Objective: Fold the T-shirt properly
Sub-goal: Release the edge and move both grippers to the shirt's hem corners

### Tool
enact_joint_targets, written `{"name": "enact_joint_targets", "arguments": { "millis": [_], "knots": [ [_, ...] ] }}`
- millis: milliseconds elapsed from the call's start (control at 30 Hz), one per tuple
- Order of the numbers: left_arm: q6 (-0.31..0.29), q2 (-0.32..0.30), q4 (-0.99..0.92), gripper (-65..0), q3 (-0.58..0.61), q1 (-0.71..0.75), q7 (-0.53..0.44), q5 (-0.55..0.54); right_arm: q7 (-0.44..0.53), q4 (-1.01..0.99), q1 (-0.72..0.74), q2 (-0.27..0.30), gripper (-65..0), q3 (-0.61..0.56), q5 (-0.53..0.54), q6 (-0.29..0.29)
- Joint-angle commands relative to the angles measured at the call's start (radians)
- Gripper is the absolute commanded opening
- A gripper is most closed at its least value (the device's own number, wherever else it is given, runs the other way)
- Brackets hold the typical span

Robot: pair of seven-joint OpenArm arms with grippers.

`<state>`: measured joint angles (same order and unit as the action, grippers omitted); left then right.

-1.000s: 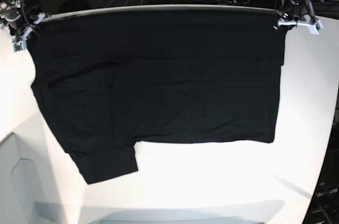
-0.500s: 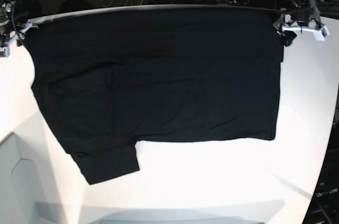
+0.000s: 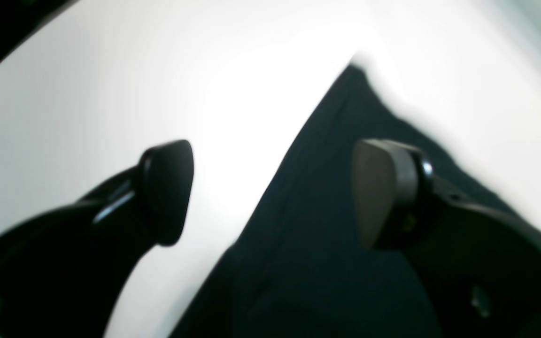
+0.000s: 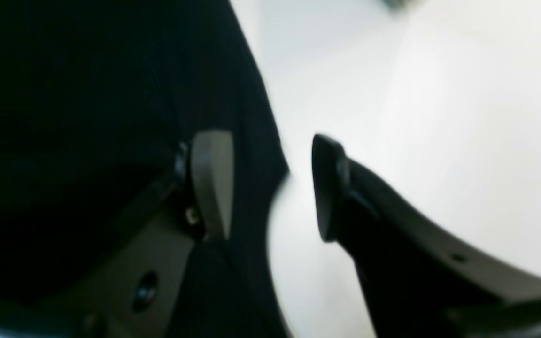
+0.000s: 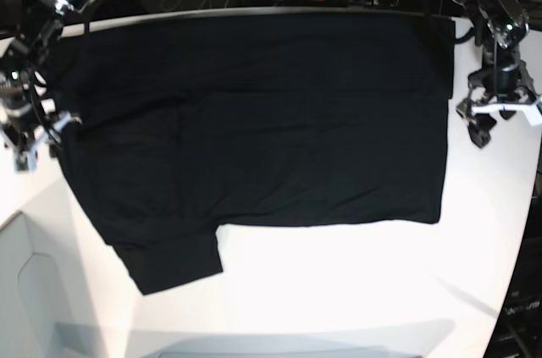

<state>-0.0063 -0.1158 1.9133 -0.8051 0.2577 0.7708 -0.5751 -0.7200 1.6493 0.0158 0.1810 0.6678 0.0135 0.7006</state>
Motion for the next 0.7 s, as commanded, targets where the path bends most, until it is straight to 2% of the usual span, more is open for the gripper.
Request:
{"name": "enact_joint_targets", "arguments": {
  "millis": [0,133,233,367,467,667],
  "knots": [
    [0.001,-0.026,-0.015,-14.2,-0.001,-0.047,-0.017,-0.006,0.017,-0.019,0.060,0.018,-37.0,-0.016,-0.019,-0.002],
    [0.001,-0.081,-0.157,-14.2,0.043,-0.192,-0.017,-0.006,0.020,-0.251,0.286,0.010,-36.9,-0.061,-0.151,-0.002],
    [0.002,-0.129,-0.289,-14.2,0.114,-0.274,-0.029,-0.004,0.052,-0.444,0.438,0.012,-36.9,-0.059,-0.200,-0.002],
    [0.002,-0.164,-0.469,-14.2,0.194,-0.401,-0.032,0.066,0.198,-0.693,0.566,0.018,-36.9,-0.061,-0.271,-0.002],
    [0.001,-0.163,-0.591,-14.2,0.237,-0.484,-0.092,0.149,0.337,-0.826,0.591,0.036,-36.9,-0.064,-0.277,-0.005],
    [0.001,-0.181,-0.774,-14.2,0.405,-0.571,-0.268,0.228,0.543,-1.046,0.626,0.076,-36.9,-0.066,-0.278,-0.146]
  ]
}}
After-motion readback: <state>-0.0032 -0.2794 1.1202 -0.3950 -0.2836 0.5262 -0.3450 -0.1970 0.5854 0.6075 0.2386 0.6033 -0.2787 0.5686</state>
